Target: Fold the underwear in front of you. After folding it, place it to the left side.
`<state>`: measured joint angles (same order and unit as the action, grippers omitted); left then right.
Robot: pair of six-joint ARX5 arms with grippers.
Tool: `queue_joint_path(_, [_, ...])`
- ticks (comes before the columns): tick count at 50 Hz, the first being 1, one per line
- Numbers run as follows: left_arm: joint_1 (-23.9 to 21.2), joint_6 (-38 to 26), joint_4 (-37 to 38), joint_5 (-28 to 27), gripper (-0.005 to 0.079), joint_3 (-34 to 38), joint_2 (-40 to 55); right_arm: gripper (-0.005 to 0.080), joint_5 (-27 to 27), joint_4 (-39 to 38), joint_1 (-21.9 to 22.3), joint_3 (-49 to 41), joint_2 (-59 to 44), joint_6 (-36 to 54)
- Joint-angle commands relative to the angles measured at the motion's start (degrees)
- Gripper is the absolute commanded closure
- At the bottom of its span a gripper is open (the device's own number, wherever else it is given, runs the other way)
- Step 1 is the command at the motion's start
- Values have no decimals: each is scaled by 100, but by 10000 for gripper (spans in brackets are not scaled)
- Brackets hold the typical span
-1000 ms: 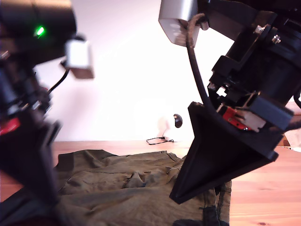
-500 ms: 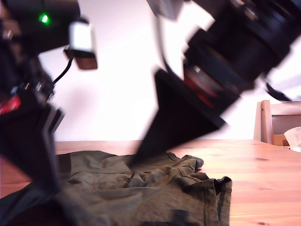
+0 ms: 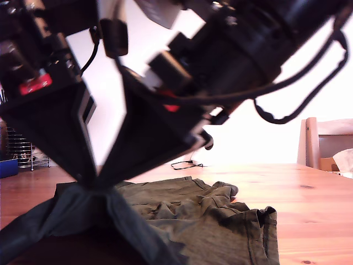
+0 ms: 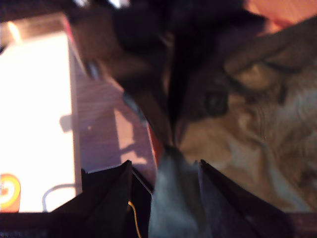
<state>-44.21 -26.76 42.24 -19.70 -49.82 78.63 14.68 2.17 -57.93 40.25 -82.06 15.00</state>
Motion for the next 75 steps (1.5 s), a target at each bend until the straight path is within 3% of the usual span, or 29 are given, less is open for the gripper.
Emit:
queue_joint_path(1, [-22,48,4,-44,763,-15,74,364,33,-63,-81,39,-146,-22])
queue_joint_path(21, [-20,199,293,-107,763,-201,-219,364,-210,-262,-160,39,-535,2])
queue_joint_path(39, [-15,280,643,-96,763,-367,-413,367,-774,-271,-164,39,-640,107])
queue_joint_path(55, [-9,275,984,-57,763,-367,-457,384,-933,304,-157,37,-647,225])
queue_joint_path(75, [59,197,1222,374,763,-367,-564,384,-1139,1108,-105,37,-647,496])
